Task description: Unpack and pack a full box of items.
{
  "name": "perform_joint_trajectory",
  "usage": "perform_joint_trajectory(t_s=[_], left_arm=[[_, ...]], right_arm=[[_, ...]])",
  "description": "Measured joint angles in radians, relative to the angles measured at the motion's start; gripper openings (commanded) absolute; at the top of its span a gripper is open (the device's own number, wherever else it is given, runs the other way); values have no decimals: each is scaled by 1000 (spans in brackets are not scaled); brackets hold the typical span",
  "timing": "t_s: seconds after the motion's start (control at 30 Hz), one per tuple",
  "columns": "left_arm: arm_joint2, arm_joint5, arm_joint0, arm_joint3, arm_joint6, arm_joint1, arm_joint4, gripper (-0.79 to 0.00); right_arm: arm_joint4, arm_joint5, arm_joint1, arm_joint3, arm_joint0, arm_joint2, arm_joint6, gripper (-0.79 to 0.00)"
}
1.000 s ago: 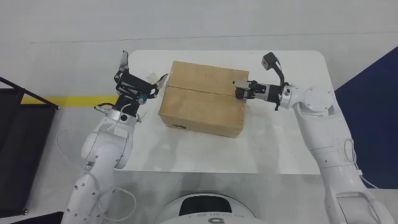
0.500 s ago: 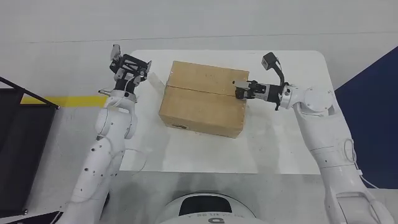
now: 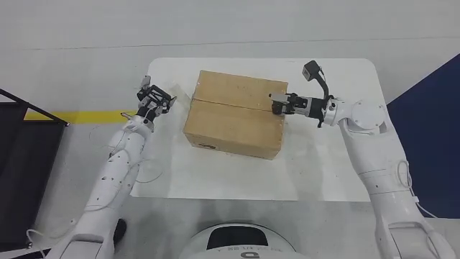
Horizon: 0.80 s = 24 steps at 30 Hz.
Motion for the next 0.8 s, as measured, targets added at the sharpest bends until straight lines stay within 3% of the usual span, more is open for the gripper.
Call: perform_joint_trajectory(t_s=[0.27, 0.37, 0.57, 0.8], left_arm=[[-94, -349, 24, -23, 143, 50, -19, 0], [-90, -424, 36, -36, 185, 64, 31, 0], [-48, -475, 28, -22, 243, 75, 86, 0], [8, -483, -21, 32, 232, 63, 14, 0]], right_arm=[[0, 0, 0, 0, 0, 0, 0, 0], [0, 0, 0, 0, 0, 0, 0, 0], [0, 0, 0, 0, 0, 0, 0, 0], [0, 0, 0, 0, 0, 0, 0, 0]])
